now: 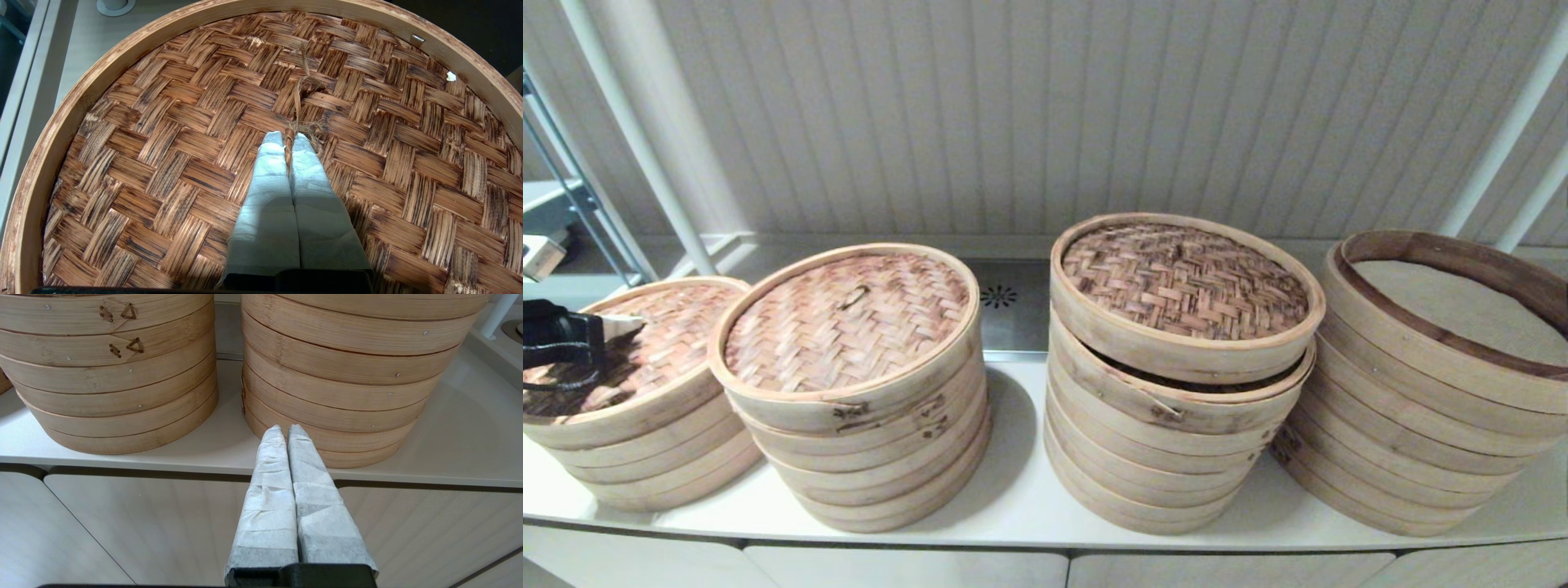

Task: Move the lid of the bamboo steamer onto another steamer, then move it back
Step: Pick up the steamer, then put the steamer

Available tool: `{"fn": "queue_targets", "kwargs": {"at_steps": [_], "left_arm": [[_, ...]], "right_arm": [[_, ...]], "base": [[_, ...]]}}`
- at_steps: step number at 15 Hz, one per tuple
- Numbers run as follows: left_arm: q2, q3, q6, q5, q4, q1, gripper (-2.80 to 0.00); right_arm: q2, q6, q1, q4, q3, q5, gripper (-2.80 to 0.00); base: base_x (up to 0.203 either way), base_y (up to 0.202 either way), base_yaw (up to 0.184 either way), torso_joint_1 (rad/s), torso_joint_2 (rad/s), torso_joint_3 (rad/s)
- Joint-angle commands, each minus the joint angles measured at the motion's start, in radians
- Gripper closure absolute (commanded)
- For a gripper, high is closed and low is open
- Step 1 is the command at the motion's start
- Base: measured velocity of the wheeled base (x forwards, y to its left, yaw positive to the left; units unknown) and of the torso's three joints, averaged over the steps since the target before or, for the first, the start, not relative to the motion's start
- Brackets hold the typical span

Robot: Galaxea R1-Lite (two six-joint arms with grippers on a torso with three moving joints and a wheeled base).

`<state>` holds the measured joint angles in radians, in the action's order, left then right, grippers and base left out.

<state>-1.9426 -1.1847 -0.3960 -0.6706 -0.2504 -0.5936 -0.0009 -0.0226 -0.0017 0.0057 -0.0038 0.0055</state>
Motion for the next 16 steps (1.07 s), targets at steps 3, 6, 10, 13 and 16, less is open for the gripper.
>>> {"fn": "queue_targets", "kwargs": {"at_steps": [3, 6, 10, 13, 16], "left_arm": [[0.025, -0.022, 0.058, -0.008, 0.0, 0.0, 0.0], [0.051, -0.036, 0.103, -0.009, -0.001, -0.001, 0.0], [0.081, -0.026, 0.122, -0.01, -0.001, -0.003, 0.0], [0.102, -0.045, 0.147, -0.009, -0.003, -0.021, 0.0], [0.129, -0.056, 0.193, -0.007, -0.016, -0.025, 0.0]], "right_arm": [[-0.002, 0.0, 0.0, 0.001, 0.0, 0.001, 0.0], [-0.002, 0.0, 0.0, 0.0, -0.001, 0.001, 0.0], [-0.002, 0.0, 0.0, 0.0, 0.0, 0.002, 0.0], [-0.002, 0.0, 0.0, 0.0, 0.0, 0.001, 0.0], [-0.002, 0.0, 0.0, 0.0, -0.001, 0.001, 0.0]], "base": [[0.0, 0.0, 0.0, 0.0, 0.0, 0.0], [0.0, 0.0, 0.0, 0.0, 0.0, 0.0], [0.0, 0.0, 0.0, 0.0, 0.0, 0.0], [0.0, 0.0, 0.0, 0.0, 0.0, 0.0], [0.0, 0.0, 0.0, 0.0, 0.0, 0.0]]}}
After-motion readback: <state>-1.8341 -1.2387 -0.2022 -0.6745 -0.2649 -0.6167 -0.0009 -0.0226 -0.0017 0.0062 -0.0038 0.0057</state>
